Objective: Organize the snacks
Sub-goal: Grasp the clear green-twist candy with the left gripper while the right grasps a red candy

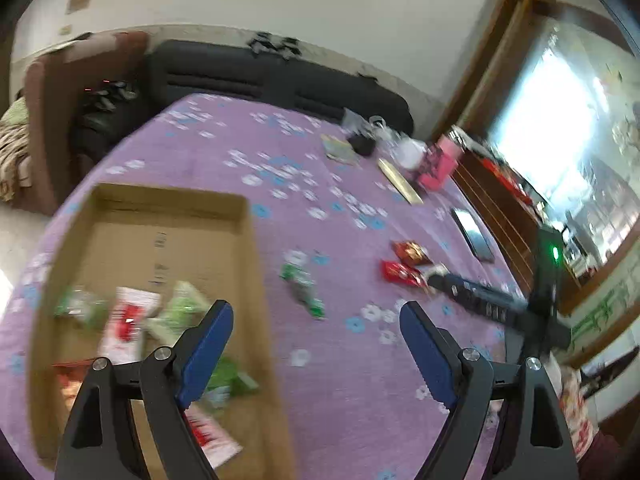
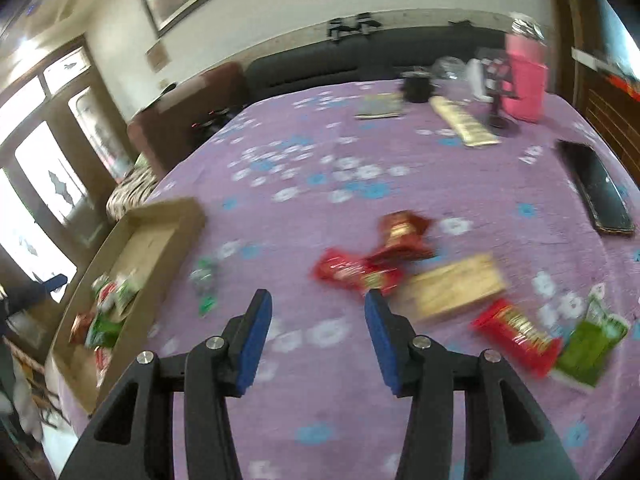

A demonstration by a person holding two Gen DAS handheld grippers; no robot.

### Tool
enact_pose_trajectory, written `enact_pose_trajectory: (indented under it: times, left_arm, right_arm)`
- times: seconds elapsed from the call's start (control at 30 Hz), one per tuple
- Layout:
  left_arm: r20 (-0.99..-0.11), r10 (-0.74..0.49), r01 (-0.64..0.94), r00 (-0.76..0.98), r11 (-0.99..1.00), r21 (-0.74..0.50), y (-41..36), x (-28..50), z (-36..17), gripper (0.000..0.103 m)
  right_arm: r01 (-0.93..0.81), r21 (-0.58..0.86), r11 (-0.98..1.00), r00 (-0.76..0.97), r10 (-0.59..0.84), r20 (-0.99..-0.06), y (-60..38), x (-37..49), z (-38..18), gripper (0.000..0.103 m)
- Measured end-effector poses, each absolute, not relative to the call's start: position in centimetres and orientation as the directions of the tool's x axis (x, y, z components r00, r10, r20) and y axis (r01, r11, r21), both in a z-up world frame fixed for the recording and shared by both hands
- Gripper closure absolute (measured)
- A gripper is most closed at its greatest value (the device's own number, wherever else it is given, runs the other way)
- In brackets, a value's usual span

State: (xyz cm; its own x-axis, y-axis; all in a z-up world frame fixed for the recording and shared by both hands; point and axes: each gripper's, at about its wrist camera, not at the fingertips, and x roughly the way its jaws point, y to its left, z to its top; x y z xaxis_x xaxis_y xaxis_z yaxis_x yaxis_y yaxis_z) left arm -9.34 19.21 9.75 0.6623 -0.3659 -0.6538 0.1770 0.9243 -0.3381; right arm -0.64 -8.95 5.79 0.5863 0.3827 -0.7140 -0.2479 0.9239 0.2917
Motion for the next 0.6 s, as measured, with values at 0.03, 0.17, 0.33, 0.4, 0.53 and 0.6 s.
enact_pose_trajectory:
  times: [0.03,0.17,0.33,0.4,0.53,0.6]
  left_arm:
    - [-0.66,-0.372,0.185,0.653,0.923,-0.338,18.6,-9.0,9.5,0.015]
    - [-0.687,-0.403,0.208,0.605,0.912,-0.353,15.3,-6.6,8.1,0.015]
    - [-0.757,-0.309,0.185,0.576,0.951,-0.248,12.6,-3.2,5.9,0.015]
    - [-0.781,-0.285,0.165,0.555,0.958,-0.233,12.1,-1.9,4.7,0.015]
    - [-0.82,-0.226,0.133,0.525,0.974,-0.183,11.7,-0.3,2.8,0.023]
    - [-0.831,-0.196,0.128,0.521,0.98,-0.15,11.4,0.2,2.3,0.039]
  right_arm:
    - [-0.254,0.305,0.918,0.575,0.397,-0.715,-9.2,-0.1,5.6,0.056]
    - [-0.279,0.286,0.917,0.563,0.398,-0.725,-8.8,2.1,4.8,0.056]
    - [-0.321,0.213,0.923,0.534,0.362,-0.764,-7.1,3.5,3.3,0.056]
    - [-0.327,0.193,0.925,0.541,0.35,-0.765,-6.7,3.5,2.9,0.055]
    - [-0.331,0.197,0.923,0.517,0.352,-0.78,-6.6,3.9,1.9,0.058]
    - [-0.337,0.194,0.921,0.516,0.353,-0.78,-6.6,3.8,1.9,0.086]
